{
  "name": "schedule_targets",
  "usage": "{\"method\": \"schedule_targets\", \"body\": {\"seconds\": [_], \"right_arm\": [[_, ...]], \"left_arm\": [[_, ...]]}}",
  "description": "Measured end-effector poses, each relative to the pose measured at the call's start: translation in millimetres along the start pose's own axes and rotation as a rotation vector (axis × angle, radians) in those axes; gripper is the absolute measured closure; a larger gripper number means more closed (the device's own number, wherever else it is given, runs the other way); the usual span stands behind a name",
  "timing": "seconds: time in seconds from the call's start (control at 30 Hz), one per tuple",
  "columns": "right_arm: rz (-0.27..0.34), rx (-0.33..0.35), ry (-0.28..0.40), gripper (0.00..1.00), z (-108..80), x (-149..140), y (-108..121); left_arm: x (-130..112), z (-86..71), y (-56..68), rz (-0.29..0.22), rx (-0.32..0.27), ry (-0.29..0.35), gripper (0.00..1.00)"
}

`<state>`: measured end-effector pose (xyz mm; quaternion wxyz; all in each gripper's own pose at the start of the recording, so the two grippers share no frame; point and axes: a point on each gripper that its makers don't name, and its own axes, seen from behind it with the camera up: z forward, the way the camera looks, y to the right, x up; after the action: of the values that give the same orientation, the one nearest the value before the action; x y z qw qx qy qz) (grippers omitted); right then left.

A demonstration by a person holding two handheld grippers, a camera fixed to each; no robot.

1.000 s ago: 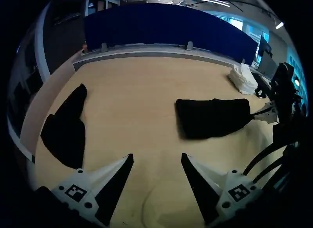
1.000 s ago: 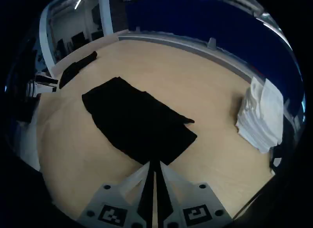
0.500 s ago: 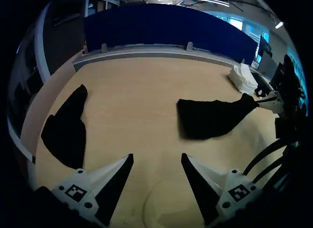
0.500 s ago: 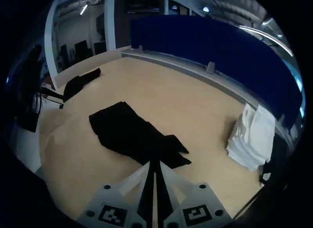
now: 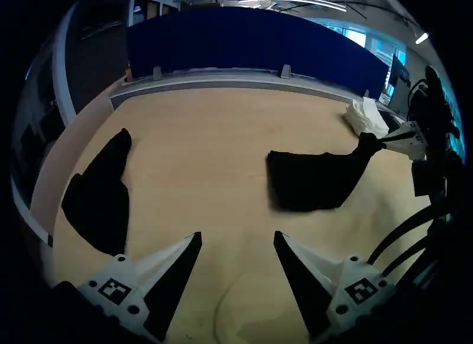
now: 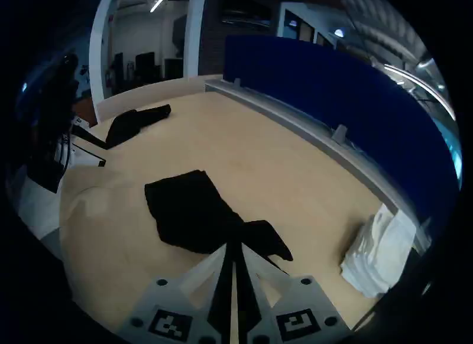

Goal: Fold towel

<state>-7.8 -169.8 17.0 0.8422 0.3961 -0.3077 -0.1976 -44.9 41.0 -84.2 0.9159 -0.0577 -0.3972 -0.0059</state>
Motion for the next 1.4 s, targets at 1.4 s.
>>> {"method": "schedule_targets", "body": {"seconds": [1.4], "right_arm": [[-0.270, 0.367, -0.153, 0.96, 155.3, 39.0, -155.1]], "left_arm": [[-29.9, -11.2, 1.2, -0.115, -0.013, 0.031, 0.10]]}}
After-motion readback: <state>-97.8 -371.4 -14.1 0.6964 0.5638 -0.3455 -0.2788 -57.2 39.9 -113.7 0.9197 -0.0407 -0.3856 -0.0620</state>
